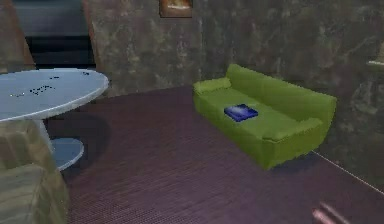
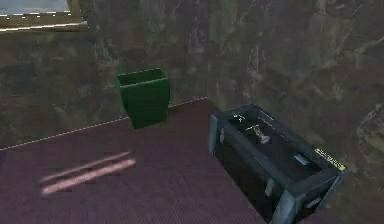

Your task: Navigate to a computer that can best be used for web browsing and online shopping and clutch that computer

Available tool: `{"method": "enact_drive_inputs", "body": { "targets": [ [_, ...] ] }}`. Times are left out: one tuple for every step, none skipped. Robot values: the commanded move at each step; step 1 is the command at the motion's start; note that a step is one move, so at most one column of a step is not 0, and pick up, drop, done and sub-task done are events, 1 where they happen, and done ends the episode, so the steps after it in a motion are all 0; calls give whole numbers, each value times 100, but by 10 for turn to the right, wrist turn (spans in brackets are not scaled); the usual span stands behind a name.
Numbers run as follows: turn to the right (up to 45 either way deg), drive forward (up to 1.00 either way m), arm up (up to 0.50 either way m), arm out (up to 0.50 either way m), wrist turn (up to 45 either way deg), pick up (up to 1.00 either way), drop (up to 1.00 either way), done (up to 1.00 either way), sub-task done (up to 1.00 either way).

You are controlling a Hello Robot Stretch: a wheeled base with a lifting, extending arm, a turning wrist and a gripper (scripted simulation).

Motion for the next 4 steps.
{"method": "enact_drive_inputs", "body": {
  "targets": [
    [0, 100, 0, 0, 0, 0, 0, 0, 0],
    [0, 65, 0, 0, 0, 0, 0, 0, 0],
    [-360, 0, 0, 0, 0, 0, 0, 0, 0],
    [0, 35, 0, 0, 0, 0, 0, 0, 0]
  ]
}}
